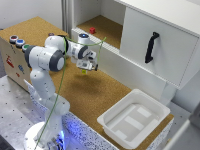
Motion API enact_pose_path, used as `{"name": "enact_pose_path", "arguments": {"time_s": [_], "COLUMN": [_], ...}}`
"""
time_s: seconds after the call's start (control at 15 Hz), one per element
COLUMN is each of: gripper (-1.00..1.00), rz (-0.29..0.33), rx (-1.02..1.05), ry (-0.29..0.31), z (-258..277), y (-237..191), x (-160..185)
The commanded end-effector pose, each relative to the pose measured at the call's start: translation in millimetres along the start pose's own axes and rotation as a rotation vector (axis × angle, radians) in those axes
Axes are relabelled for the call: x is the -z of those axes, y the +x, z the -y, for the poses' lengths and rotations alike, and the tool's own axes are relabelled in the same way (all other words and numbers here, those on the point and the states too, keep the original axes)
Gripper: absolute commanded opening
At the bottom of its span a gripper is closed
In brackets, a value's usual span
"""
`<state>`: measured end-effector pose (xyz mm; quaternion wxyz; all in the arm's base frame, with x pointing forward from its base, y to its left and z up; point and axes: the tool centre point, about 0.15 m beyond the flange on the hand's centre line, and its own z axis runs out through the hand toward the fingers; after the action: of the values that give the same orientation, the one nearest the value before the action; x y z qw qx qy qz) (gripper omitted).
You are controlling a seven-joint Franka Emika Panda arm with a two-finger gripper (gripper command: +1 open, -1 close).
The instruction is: Grasp the yellow block and rotate it left
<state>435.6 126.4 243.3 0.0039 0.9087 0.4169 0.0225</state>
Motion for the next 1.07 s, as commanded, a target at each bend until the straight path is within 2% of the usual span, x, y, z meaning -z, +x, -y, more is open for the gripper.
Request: {"name": "enact_pose_path", "arguments": {"time_s": [0.0, 0.13, 0.27, 0.4, 0.53, 0.6, 0.8, 1.0], "gripper": [-1.00, -1.00, -1.00, -1.00, -1.00, 1.00, 1.00, 1.00], "rz": [0.007, 0.005, 0.030, 0.042, 0.030, 0.024, 0.010, -0.034], "rx": [0.410, 0.601, 0.762, 0.852, 0.877, 0.864, 0.823, 0.711], "ry": [0.139, 0.135, 0.166, 0.186, 0.171, 0.156, 0.133, 0.129], "z": [-20, -14, -9, -7, -5, -3, 0, 6], "y": [11, 11, 11, 9, 8, 9, 8, 9], "x": [-14, -18, -19, -19, -19, -20, -15, 2]}}
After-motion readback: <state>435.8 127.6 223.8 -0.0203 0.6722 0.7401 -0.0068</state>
